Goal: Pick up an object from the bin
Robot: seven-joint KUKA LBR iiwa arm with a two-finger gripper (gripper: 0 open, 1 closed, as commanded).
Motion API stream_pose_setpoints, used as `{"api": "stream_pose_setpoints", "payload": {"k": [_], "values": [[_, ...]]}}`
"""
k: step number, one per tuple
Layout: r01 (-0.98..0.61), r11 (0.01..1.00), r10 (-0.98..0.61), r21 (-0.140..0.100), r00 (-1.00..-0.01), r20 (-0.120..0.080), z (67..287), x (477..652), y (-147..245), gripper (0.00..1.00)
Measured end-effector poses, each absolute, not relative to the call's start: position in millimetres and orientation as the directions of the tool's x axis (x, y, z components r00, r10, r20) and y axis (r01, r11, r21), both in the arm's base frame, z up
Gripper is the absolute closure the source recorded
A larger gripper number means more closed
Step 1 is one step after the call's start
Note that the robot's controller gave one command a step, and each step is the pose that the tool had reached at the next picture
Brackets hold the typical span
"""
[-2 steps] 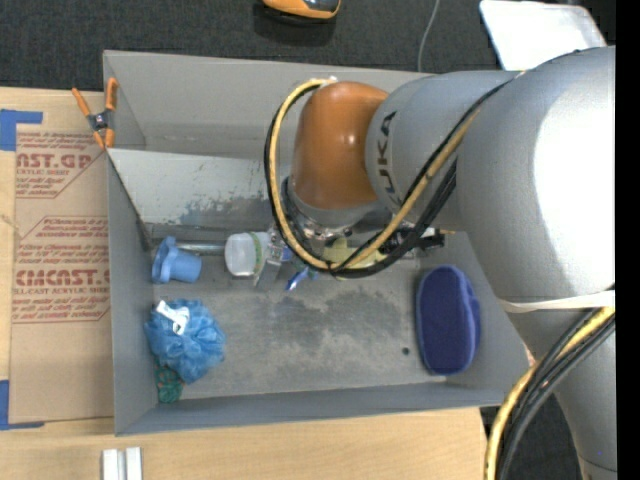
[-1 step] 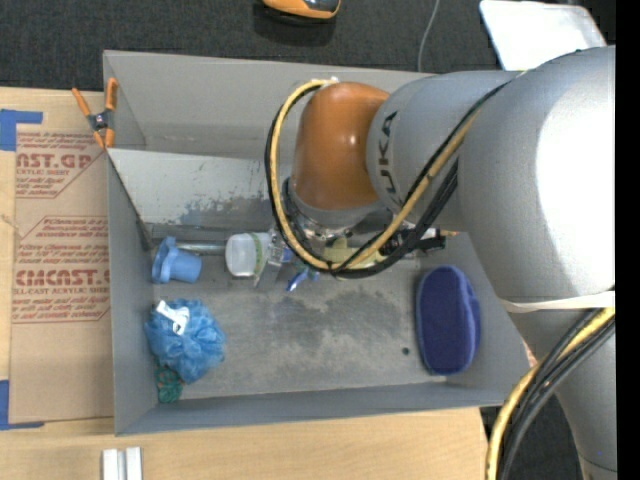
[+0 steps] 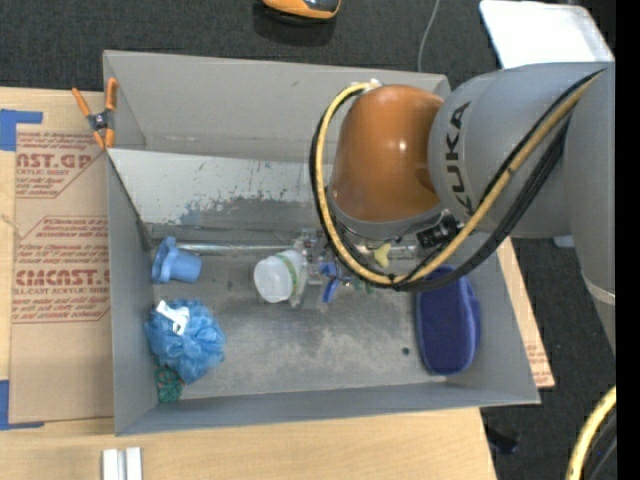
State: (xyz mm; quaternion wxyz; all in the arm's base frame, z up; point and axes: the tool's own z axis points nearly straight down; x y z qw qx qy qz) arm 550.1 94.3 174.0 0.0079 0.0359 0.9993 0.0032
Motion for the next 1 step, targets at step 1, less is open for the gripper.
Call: {"api": "stream_pose_setpoints", "payload": {"k": [1], "values": [[0.198,0.98,0.198,0.009,-0.98,-0.014,242.1,565.2,113.0,1.0]]}}
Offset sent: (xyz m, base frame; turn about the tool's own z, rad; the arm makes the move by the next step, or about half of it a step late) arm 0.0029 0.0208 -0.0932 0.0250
